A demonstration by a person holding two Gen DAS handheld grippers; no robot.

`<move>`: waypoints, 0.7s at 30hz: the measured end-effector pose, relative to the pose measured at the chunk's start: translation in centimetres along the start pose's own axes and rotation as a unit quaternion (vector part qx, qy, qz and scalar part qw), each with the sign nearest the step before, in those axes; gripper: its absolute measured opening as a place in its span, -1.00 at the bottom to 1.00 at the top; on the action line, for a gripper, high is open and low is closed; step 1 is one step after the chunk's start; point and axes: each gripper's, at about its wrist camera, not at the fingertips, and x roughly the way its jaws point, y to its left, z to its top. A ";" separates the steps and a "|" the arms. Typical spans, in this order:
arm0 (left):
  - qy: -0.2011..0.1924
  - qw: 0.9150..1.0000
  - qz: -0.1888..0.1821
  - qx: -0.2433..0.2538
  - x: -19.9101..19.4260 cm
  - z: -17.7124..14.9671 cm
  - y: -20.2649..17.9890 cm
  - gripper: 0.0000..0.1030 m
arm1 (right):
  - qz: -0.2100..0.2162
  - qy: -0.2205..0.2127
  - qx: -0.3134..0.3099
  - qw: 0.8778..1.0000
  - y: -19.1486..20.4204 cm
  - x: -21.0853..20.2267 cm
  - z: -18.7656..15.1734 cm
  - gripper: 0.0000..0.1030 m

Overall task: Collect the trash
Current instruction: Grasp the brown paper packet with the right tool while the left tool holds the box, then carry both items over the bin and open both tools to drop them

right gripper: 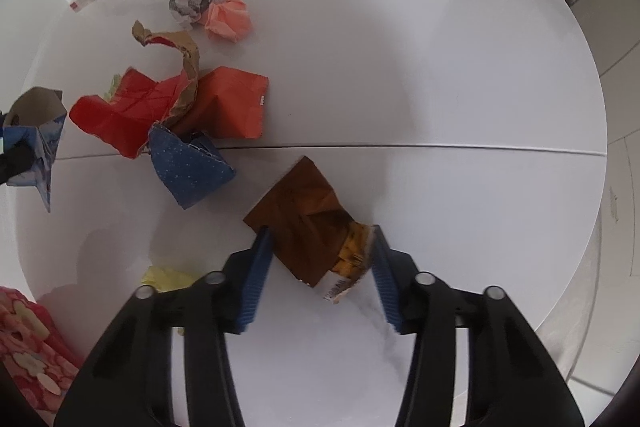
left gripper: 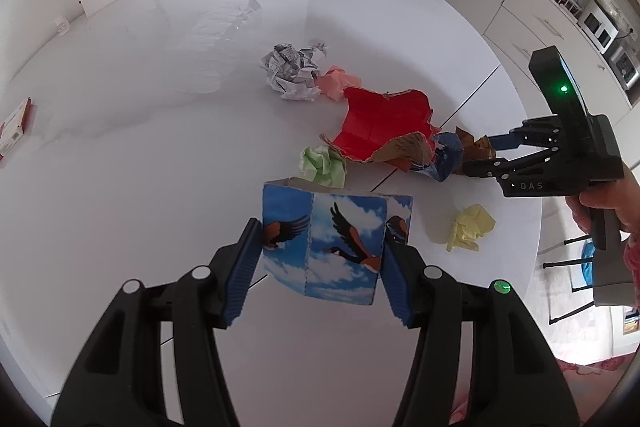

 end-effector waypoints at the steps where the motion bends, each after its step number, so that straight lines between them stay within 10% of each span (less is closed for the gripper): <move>1: -0.001 1.000 0.000 0.001 -0.1 0.0 -0.1 0.07 | 0.003 -0.001 0.004 1.000 -0.1 -0.1 -0.1 -0.22; 14: -0.016 0.999 0.003 0.036 -2.0 0.7 -2.6 0.07 | 0.056 -0.049 0.105 0.992 -2.5 -3.0 -3.1 -0.43; 21: -0.033 0.996 -0.020 0.083 -3.7 1.5 -6.9 0.07 | 0.034 -0.112 0.193 0.974 -5.1 -10.2 -11.0 -0.43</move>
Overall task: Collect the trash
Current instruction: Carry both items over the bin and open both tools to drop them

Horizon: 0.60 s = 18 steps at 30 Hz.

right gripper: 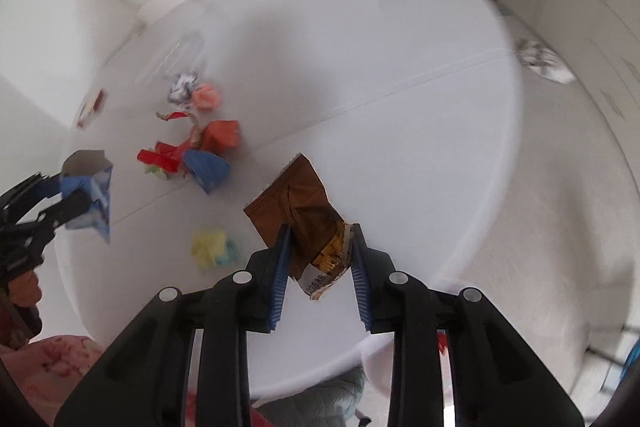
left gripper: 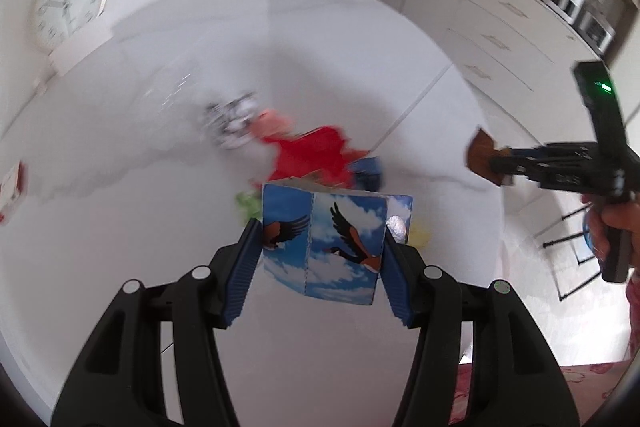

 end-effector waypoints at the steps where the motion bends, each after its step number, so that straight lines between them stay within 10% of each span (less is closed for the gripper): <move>1: -0.002 1.000 -0.005 0.008 -0.1 0.2 -0.9 0.07 | -0.010 -0.007 0.013 1.000 -1.0 -1.3 -1.1 -0.43; 8: -0.001 0.996 -0.059 0.071 0.4 1.5 -8.8 0.07 | -0.077 0.010 0.084 0.993 -6.8 -2.6 -7.9 -0.39; 18: 0.028 0.985 -0.091 0.143 1.4 1.5 -18.2 0.07 | -0.071 0.118 0.160 0.977 -14.2 9.7 -14.6 -0.39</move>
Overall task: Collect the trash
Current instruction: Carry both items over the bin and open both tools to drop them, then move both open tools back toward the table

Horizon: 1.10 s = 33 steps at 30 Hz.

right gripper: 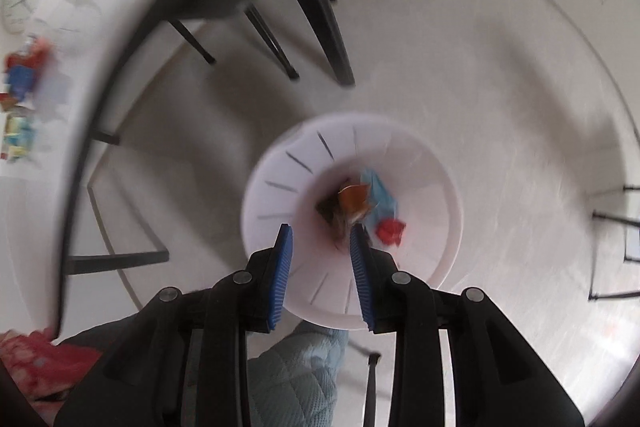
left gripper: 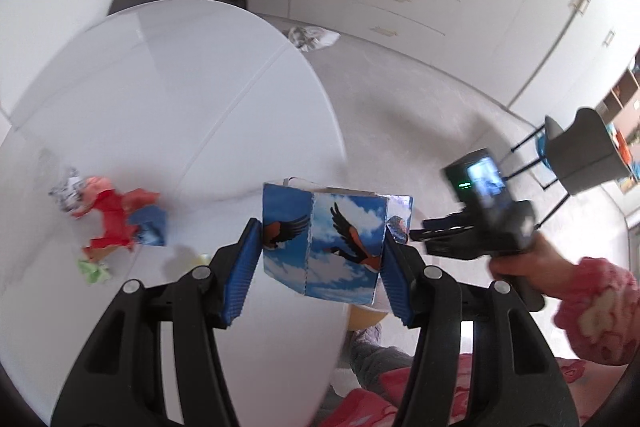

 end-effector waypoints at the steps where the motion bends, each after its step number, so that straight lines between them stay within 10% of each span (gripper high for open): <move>1: 0.004 1.000 0.003 0.004 0.2 -0.1 -0.6 0.07 | -0.001 0.003 0.004 1.000 -0.2 0.6 0.0 -0.39; 3: 0.010 1.000 0.005 0.012 0.4 0.0 -1.6 0.07 | 0.004 -0.002 0.013 1.000 -0.8 0.3 -0.2 -0.17; 7: 0.020 0.999 0.001 0.027 0.7 0.3 -3.4 0.07 | -0.018 -0.051 0.032 0.998 -1.8 -3.8 -1.3 0.89; 16: 0.074 0.993 -0.055 0.069 5.9 1.2 -9.3 0.07 | -0.053 -0.119 0.092 0.987 -7.1 -12.3 -4.7 0.95; 25: 0.171 0.980 -0.080 0.064 14.4 -0.4 -13.1 0.54 | -0.069 -0.107 0.119 0.985 -10.7 -12.9 -8.0 0.95; 33: 0.141 0.988 -0.048 0.037 11.6 -0.3 -11.9 0.55 | -0.062 -0.103 0.111 0.987 -10.5 -13.0 -7.6 0.95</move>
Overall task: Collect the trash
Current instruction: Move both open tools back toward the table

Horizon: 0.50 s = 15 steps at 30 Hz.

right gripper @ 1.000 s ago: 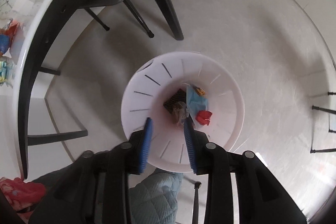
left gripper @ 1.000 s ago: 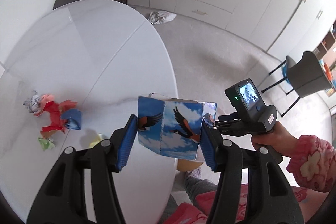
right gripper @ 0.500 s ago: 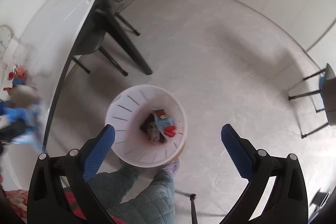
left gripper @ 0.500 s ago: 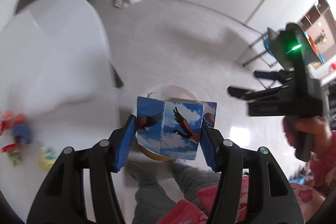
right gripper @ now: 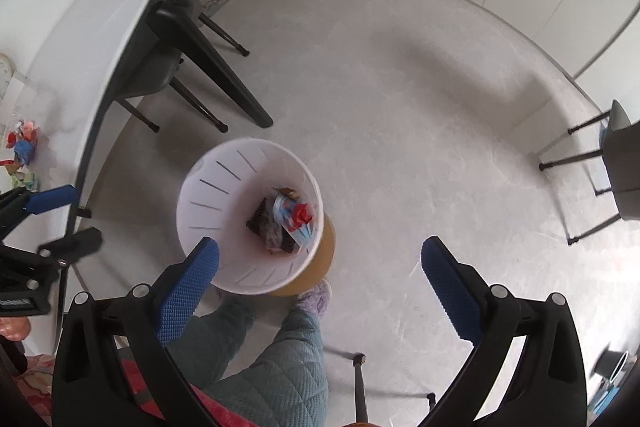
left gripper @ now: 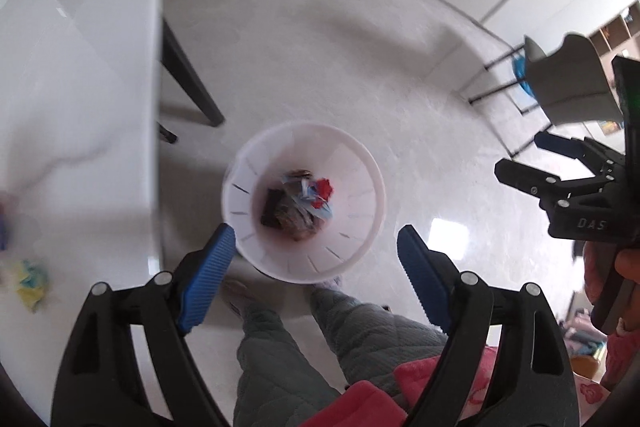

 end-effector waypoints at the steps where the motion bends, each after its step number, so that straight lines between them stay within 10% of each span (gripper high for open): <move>1: -0.008 1.000 0.004 -0.003 -0.7 0.3 0.6 0.55 | 0.003 -0.006 -0.005 1.000 0.4 -0.4 0.3 0.95; 15: -0.126 0.976 0.121 -0.127 -12.4 -5.4 11.3 0.70 | 0.060 -0.088 -0.107 0.989 10.6 -5.4 4.5 0.95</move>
